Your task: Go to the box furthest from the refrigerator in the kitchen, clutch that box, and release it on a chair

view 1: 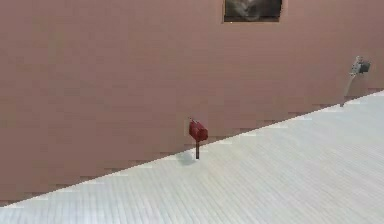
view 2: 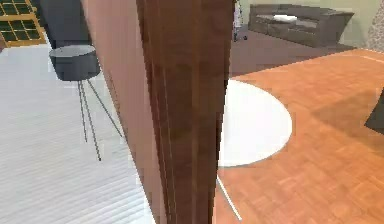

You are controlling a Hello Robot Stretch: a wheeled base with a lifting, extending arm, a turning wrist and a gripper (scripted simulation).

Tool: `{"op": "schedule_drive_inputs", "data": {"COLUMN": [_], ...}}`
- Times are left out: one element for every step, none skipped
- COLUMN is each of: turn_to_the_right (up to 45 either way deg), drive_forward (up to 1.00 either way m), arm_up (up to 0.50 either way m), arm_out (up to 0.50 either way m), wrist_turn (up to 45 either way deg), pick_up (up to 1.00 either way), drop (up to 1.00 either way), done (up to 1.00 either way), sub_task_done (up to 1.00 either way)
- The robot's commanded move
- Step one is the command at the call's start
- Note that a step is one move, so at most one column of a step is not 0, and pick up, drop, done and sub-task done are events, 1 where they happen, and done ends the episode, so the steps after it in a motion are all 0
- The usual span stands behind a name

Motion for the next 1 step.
{"op": "schedule_drive_inputs", "data": {"turn_to_the_right": [39.0], "drive_forward": [0.0], "arm_up": [0.0], "arm_out": [0.0], "wrist_turn": [0.0], "pick_up": [0.0], "drop": [0.0], "done": [0.0], "sub_task_done": [0.0]}}
